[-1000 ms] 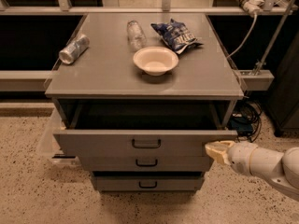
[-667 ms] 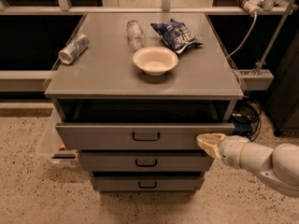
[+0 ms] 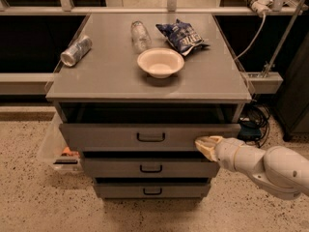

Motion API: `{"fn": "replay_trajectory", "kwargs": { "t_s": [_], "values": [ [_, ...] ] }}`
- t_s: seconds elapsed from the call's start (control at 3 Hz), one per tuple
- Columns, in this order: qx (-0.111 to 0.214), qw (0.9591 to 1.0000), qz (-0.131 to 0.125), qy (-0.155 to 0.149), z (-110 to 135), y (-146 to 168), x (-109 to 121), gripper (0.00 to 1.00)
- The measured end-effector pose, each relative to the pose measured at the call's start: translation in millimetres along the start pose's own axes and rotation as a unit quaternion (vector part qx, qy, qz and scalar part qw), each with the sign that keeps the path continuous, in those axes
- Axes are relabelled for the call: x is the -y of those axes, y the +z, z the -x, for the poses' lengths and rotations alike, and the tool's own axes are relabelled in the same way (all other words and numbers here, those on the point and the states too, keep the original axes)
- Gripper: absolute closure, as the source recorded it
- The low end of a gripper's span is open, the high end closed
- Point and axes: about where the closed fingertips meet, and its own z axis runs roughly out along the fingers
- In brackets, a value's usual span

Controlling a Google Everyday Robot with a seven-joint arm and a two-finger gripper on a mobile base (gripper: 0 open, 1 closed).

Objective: Close top drawer

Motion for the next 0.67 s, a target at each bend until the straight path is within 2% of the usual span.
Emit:
{"fn": "replay_trajectory", "kwargs": {
  "t_s": [0.67],
  "values": [
    [-0.044,0.9978,-0.04,-0.03,-0.7,14.0,15.8,1.0]
  ]
}}
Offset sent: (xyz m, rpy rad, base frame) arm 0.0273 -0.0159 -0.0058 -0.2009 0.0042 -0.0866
